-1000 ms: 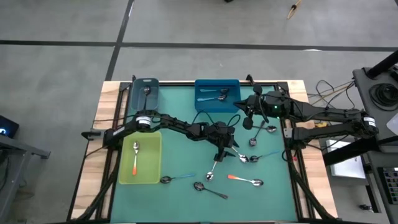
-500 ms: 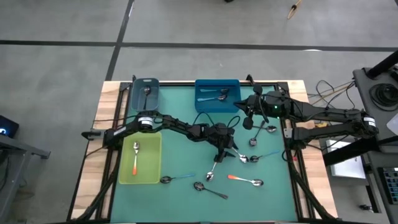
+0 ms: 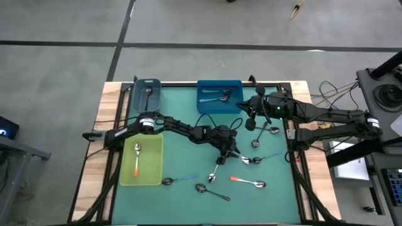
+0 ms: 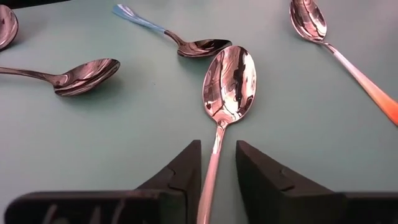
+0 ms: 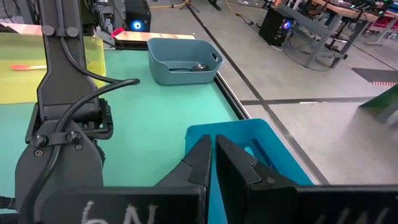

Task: Sort silverware by color (type)
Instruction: Put the orange spoon into the yellow bin

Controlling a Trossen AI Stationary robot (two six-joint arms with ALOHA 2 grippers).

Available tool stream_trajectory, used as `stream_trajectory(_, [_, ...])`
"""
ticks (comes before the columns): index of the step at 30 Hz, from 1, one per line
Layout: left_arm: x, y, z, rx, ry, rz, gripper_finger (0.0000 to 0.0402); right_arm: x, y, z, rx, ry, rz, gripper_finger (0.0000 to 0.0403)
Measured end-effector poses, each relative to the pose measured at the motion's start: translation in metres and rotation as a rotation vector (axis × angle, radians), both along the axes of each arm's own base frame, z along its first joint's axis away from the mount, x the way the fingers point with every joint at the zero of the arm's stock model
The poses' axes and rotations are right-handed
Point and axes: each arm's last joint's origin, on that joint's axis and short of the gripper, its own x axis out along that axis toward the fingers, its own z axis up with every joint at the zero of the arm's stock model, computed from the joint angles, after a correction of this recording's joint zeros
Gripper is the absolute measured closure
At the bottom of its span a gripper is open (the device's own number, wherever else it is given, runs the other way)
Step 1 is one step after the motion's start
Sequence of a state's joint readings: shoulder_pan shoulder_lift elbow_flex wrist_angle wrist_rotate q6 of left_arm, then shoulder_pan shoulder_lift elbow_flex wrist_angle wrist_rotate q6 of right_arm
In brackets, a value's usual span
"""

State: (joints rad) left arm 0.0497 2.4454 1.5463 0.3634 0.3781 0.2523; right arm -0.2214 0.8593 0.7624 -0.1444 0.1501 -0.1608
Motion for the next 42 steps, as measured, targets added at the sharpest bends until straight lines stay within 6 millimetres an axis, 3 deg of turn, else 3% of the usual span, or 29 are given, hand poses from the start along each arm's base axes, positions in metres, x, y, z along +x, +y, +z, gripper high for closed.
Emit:
stream_trajectory(8, [0.0,0.001,-0.001,0.013,0.009,0.03,0.0333,0.0,0.0,0.0,0.0,0.0,0.0,0.039])
stream_trajectory(15, [0.0,0.003,-0.001,0.02,0.01,0.045,0.0395,0.0,0.0,0.0,0.0,0.0,0.0,0.039])
stream_trajectory(23, [0.0,0.003,0.002,0.007,0.016,0.058,0.0399,0.0,0.0,0.0,0.001,0.004,0.0,0.039])
stream_trajectory(36, [-0.007,0.01,0.027,0.069,0.077,0.178,0.0401,-0.006,0.001,-0.002,0.015,0.032,-0.015,0.039])
stream_trajectory(42, [-0.018,0.01,0.053,0.07,0.145,0.237,0.0401,-0.01,0.002,0.006,0.025,-0.04,-0.023,0.039])
